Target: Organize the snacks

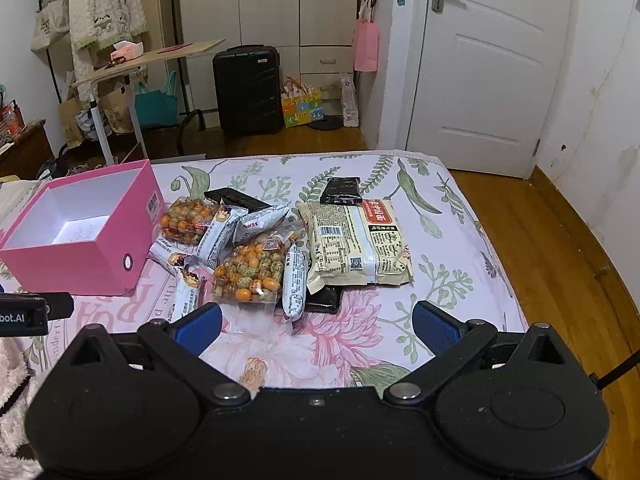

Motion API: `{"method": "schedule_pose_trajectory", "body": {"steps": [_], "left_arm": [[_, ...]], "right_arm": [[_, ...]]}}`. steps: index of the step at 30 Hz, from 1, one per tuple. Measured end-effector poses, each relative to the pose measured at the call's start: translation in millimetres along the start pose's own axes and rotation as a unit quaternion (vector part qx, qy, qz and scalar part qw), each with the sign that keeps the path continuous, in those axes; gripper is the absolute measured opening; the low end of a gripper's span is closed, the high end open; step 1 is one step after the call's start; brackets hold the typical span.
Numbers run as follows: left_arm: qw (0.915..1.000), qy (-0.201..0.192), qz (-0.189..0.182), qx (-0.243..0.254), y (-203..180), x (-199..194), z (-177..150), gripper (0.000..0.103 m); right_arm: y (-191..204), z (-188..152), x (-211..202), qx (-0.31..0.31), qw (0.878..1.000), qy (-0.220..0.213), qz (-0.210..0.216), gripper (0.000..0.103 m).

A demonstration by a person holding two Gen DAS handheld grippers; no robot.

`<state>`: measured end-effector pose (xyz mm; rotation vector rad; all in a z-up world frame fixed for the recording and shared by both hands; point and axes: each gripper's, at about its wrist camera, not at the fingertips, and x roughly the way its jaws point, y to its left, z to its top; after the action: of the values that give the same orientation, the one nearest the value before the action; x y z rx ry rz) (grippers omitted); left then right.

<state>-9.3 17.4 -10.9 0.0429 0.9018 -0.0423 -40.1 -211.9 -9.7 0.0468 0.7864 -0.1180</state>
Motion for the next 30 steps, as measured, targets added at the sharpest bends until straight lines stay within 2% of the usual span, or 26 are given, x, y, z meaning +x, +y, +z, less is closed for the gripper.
{"method": "schedule_pose_trajectory", "body": {"steps": [17,21,26,30], "left_arm": [[1.0,0.0,0.002,0.003,-1.2,-0.2,-0.3,0.102],[0.9999,-0.007,0.006,0.01,0.6,5.4,-1.4,0.102],[0.9994,-0.031,-0.005,-0.012,6.4,26.5,0.6,0.102],[0.9995,-0.029,-0.012,0.001,2.0,55.2,7.8,0.101]], "right_arm": [[-0.6,-0.2,4.7,0.003,1.0,0.009,-0.001,0.103],[-2.8,-3.6,7.3,-0.01,1.0,-0.021,0.008,0.103],[-14.5,-1.6,17.5,-0.031,0.994,-0.094,0.052,0.103],[-28.5,7.2,45.8,-0.002,0.991,-0.086,0.098,0.101]]}}
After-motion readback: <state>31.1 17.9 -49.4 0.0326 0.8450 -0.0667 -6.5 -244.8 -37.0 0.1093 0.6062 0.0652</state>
